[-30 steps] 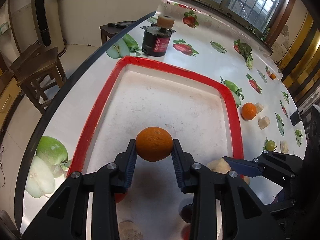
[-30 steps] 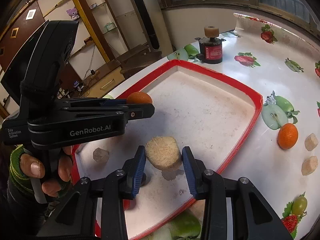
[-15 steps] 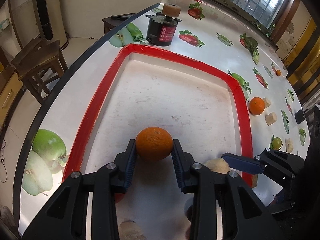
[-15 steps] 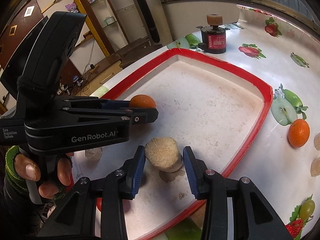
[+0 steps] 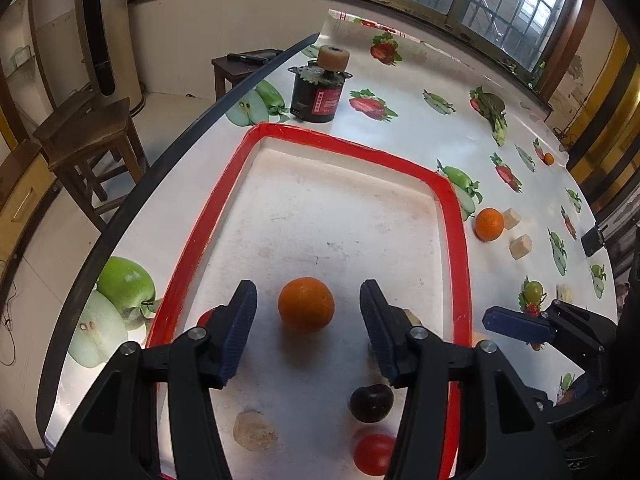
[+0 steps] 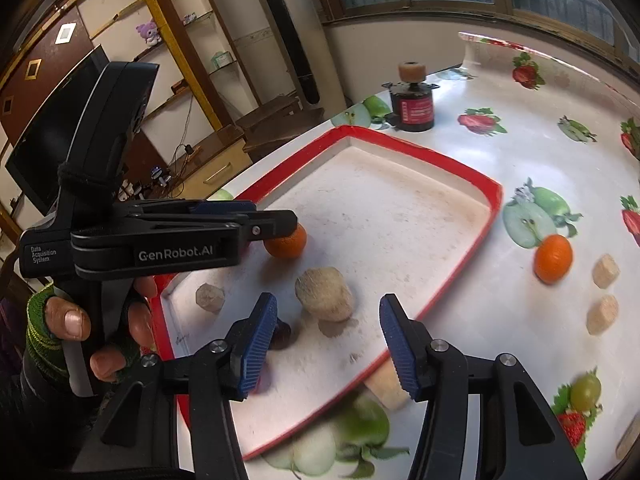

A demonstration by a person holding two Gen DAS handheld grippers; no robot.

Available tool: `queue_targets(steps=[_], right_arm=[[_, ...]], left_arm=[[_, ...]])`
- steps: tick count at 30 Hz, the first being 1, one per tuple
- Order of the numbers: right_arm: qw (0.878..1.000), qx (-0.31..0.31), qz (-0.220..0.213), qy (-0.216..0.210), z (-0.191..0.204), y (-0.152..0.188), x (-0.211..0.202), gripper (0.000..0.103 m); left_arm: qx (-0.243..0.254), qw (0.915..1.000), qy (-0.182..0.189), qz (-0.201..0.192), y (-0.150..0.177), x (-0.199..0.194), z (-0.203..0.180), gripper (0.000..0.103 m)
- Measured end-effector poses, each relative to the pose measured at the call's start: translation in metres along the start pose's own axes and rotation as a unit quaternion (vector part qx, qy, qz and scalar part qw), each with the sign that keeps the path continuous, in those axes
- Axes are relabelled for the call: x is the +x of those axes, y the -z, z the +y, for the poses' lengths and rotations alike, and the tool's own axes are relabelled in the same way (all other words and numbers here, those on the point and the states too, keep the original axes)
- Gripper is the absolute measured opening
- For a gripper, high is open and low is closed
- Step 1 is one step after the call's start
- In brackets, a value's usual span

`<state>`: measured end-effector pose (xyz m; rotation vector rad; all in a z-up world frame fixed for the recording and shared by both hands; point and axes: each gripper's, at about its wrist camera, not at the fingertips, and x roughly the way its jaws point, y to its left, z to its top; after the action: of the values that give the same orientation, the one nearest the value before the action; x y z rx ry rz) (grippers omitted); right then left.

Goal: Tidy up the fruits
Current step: 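Open the left tool to drop the orange while the right tool releases the cork into the tray, then move both tools away from the tray toward the remaining items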

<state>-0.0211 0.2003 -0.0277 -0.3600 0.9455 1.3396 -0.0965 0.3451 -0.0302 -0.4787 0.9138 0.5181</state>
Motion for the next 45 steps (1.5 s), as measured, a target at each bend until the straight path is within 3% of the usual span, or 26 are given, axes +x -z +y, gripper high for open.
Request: queue_targets(steps=[30, 37, 45], right_arm=[[0.994, 0.072, -0.042, 0.074, -0.064, 0.077, -0.111, 0.056], [0.99, 0.086, -0.047, 0.098, -0.077, 0.095, -0.129, 0.062], [0.985, 0.113, -0.053, 0.123, -0.099, 0.12, -0.154, 0.062]], left_arm=[[0.057, 0.9979, 0.025, -0.019, 0.022, -0.03, -0.079, 0.052], [0.076, 0.9961, 0.042, -0.016, 0.029, -0.031, -0.1, 0.052], [0.105, 0.992, 0.069, -0.007, 0.041, -0.031, -0.128, 0.052]])
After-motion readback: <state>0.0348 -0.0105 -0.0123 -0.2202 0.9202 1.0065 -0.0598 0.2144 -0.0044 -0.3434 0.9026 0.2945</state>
